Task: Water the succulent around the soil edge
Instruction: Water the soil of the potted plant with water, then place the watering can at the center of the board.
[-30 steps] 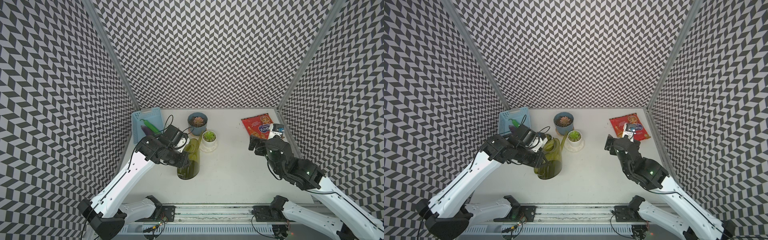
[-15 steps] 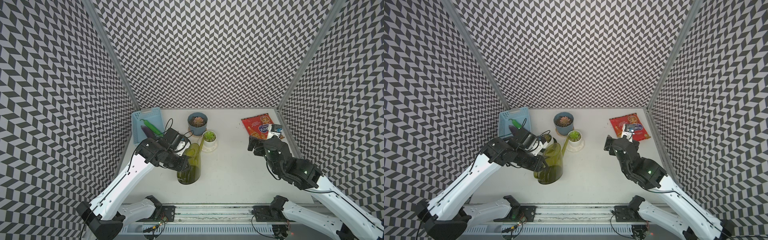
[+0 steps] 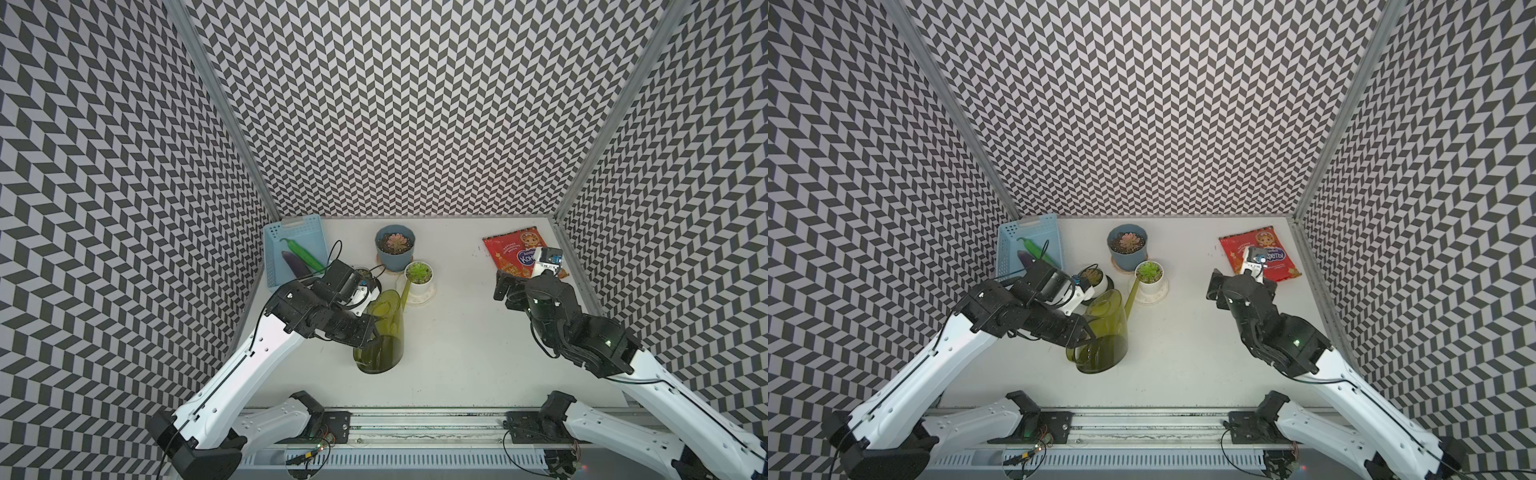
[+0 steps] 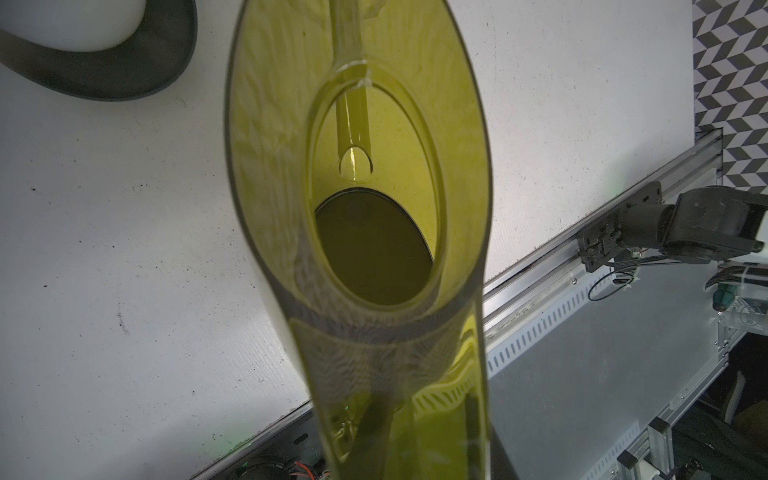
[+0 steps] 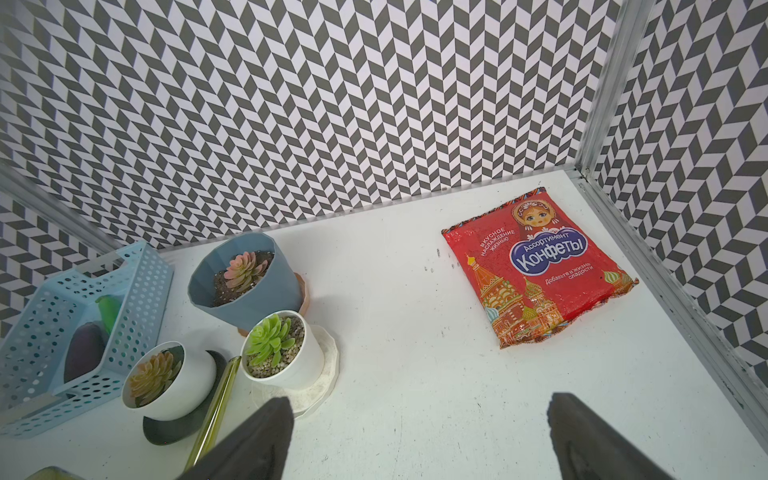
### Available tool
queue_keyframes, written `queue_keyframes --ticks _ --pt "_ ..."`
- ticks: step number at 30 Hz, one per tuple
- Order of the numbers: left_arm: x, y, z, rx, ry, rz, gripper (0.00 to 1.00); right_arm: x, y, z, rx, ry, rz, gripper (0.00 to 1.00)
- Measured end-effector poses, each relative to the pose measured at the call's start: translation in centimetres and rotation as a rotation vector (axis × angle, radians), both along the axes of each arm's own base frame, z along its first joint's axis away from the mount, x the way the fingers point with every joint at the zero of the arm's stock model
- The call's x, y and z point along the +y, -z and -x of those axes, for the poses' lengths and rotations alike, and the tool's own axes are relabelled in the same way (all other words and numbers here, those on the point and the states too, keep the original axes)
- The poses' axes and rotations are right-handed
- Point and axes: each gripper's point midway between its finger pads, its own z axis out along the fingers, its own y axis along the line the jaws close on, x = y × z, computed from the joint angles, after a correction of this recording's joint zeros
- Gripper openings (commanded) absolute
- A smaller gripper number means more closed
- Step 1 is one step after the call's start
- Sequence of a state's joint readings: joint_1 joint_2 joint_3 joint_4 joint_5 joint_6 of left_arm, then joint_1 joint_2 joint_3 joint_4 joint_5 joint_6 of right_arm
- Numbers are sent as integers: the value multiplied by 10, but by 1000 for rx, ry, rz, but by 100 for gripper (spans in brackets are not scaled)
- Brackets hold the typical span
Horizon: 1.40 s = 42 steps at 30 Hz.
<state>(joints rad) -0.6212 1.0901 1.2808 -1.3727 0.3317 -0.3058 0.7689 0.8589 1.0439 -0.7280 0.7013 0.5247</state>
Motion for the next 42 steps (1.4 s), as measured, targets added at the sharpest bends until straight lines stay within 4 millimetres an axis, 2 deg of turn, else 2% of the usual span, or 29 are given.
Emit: queue_keyframes --ticks 9,26,36,42 --pt "-6 -4 6 20 26 40 0 1 1 0 1 -4 -4 100" --pt "-34 -3 8 -17 118 112 0 3 4 0 11 -15 -8 100" --pt "-61 7 8 -71 183 157 0 3 4 0 12 -14 -11 100" --pt "-72 22 6 -101 183 162 0 2 3 2 11 -10 -21 100"
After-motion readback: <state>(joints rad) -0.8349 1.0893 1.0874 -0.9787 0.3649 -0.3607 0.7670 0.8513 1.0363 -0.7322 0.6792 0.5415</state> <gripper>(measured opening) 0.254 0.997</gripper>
